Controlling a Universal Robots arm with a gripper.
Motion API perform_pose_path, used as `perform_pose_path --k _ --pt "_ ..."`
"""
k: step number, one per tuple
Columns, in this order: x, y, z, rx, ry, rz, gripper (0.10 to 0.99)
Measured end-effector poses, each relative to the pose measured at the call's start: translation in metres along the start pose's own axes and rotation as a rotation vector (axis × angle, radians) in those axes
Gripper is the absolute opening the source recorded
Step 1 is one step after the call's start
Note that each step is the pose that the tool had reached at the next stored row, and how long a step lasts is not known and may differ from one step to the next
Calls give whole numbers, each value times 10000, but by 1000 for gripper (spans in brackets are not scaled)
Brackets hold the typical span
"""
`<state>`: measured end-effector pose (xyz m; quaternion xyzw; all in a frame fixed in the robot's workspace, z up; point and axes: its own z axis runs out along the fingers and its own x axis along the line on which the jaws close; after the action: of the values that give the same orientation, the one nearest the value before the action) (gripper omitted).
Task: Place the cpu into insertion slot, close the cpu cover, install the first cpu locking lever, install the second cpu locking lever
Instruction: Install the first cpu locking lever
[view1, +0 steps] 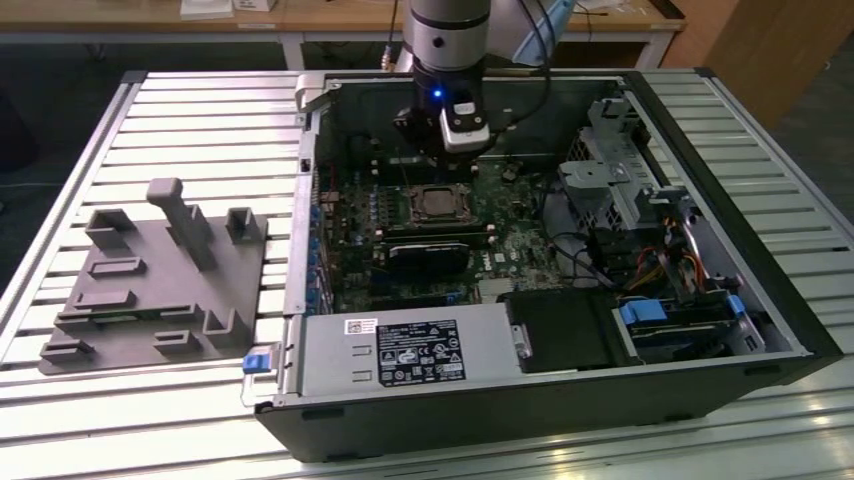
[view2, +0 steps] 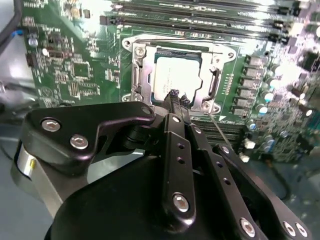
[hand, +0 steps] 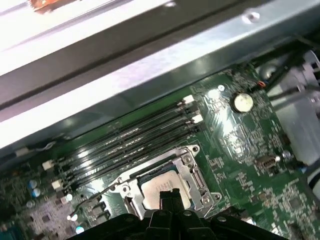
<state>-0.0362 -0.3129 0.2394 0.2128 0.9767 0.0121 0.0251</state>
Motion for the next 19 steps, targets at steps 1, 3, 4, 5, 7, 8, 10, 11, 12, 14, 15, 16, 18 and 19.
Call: perform_pose_path --k 1,3,4,5,7,8,10,11,12,14,15,16,18,19 --pt "0 0 1 -7 6 -181 106" --pt "0 0 3 -23 19 -540 106" --pt "0 0 5 -31 25 -723 106" --pt "0 0 6 -40 31 -904 106" --pt "0 0 9 -55 44 -1273 106" --pt "0 0 11 -64 50 -1454 106" --pt "1 -1 14 -80 62 -1813 106" --pt "1 -1 15 -88 68 -1991 106" --pt "1 -1 17 -96 75 -2172 106" --pt "1 -1 21 -111 88 -2546 106" --pt "1 -1 23 -119 94 -2724 106" --pt "2 -1 26 -127 99 -2888 106" --pt "4 -3 32 -141 110 -3197 106" --pt "7 -4 35 -146 115 -3331 106"
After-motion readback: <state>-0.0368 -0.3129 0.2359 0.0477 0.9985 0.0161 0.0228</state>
